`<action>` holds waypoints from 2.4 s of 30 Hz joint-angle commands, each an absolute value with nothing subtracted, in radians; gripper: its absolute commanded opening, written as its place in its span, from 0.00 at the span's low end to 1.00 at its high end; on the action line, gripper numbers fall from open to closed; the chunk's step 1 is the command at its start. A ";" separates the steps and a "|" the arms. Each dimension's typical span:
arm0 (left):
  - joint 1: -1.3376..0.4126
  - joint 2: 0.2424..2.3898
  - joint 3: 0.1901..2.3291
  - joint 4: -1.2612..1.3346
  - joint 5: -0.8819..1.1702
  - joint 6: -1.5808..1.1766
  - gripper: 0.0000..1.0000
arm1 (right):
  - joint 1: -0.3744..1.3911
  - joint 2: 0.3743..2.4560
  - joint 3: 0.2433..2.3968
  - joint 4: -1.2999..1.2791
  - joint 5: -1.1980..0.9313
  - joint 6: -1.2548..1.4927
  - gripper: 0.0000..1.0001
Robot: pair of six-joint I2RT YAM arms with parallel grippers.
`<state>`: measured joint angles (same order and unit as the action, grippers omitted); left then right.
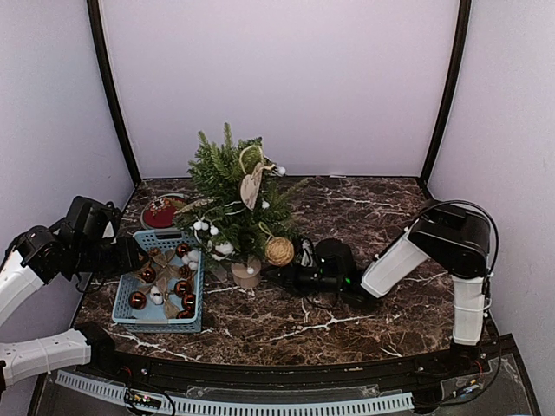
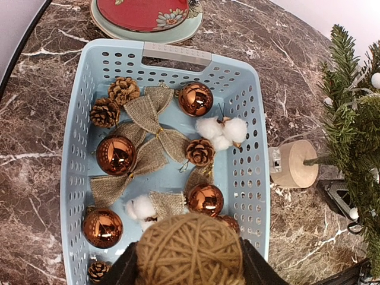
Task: Decorate the small christmas tree
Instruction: Turn around the Christmas tree at the center of the board.
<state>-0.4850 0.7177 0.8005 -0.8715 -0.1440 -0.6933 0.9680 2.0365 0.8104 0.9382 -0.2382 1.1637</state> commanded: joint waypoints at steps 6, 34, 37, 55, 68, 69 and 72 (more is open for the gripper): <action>-0.478 0.709 0.821 -0.894 -0.164 -0.698 0.42 | 0.912 2.027 0.836 0.931 -0.239 1.118 0.45; -0.479 0.706 0.809 -0.896 -0.161 -0.697 0.42 | 0.992 2.139 0.990 0.912 -0.316 1.132 0.44; -0.479 0.698 0.817 -0.906 -0.165 -0.698 0.43 | 1.009 2.151 1.005 0.908 -0.316 1.133 0.43; -0.479 0.623 0.960 -1.037 -0.120 -0.700 0.42 | 1.031 1.986 0.904 0.819 -0.169 1.077 0.43; -0.480 0.540 0.994 -1.036 0.292 -0.525 0.35 | 1.011 1.621 0.684 0.673 -0.032 1.013 0.42; -0.480 0.539 0.983 -1.022 0.377 -0.510 0.34 | 1.011 1.584 0.672 0.646 -0.018 1.004 0.42; -0.480 0.530 0.963 -0.995 0.501 -0.498 0.32 | 1.011 1.470 0.634 0.557 0.039 0.980 0.42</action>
